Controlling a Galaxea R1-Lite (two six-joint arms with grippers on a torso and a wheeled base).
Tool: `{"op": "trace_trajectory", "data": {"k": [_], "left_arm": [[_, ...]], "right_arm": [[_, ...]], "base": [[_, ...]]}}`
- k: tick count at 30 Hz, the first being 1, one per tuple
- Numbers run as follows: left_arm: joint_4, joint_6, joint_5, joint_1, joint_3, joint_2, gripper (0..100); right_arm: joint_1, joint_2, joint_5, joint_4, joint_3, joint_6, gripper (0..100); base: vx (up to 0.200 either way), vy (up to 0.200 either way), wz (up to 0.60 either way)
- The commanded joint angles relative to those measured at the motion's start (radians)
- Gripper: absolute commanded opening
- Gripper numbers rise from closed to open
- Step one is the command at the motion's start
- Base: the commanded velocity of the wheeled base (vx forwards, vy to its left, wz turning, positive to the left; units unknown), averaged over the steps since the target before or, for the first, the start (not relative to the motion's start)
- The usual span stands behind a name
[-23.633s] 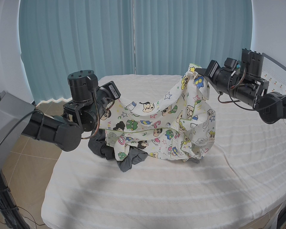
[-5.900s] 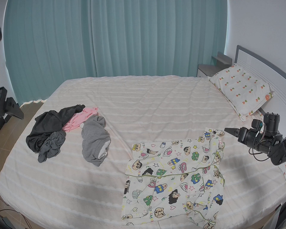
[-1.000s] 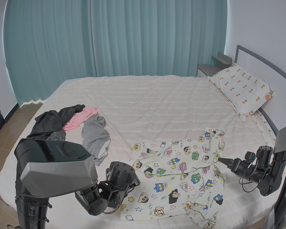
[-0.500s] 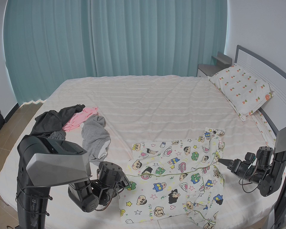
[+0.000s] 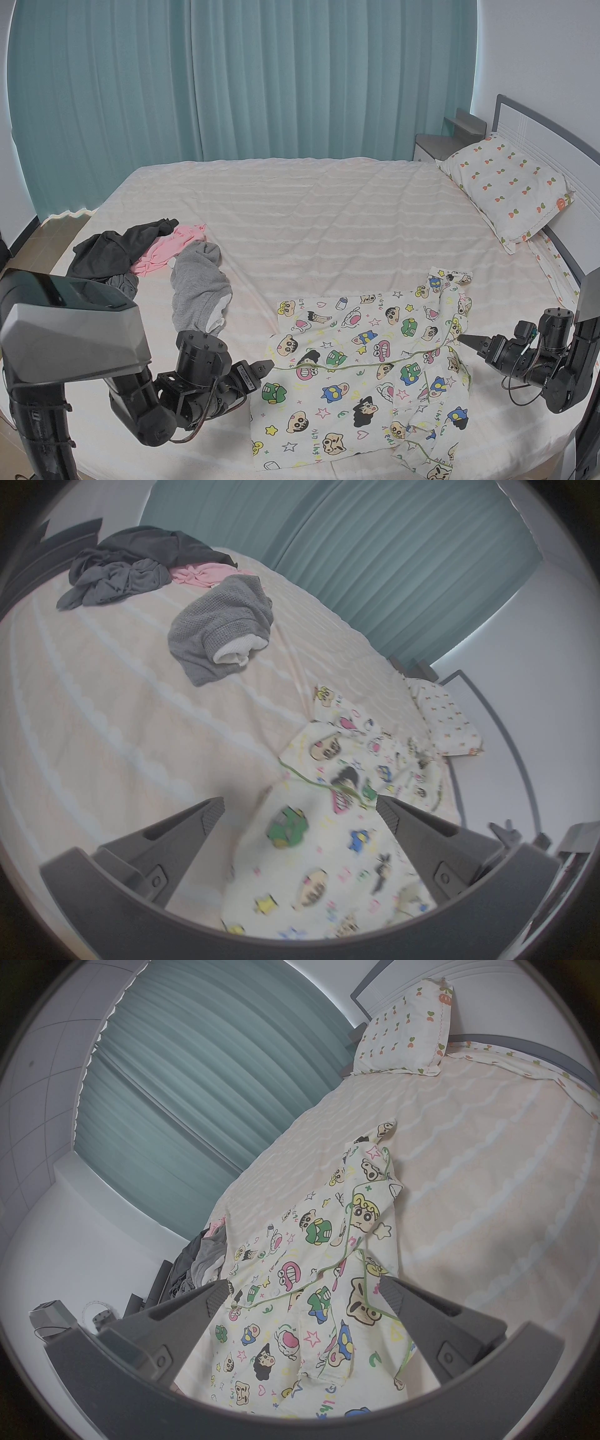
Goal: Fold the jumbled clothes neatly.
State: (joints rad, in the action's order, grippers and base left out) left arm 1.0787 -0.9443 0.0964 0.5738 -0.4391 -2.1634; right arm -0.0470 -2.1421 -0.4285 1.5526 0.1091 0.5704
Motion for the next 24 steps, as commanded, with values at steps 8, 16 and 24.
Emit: {"op": "trace_trajectory", "data": {"k": [8,16,24], "left_arm": [[0.000,-0.065,-0.021,0.081,0.145,0.045,100],[0.004,-0.053,-0.020,0.118,0.135,-0.041,100],[0.003,0.071,0.085,0.161,0.051,-0.142,100]], "right_arm": [[0.006,0.036,-0.001,0.012,-0.036,-0.001,100],[0.006,0.036,-0.001,0.012,-0.037,-0.001,100],[0.006,0.036,-0.001,0.012,-0.037,-0.001,100]], "base": [[-0.200,0.000,0.00],[-0.125,0.000,0.00],[0.000,0.000,0.00]]}}
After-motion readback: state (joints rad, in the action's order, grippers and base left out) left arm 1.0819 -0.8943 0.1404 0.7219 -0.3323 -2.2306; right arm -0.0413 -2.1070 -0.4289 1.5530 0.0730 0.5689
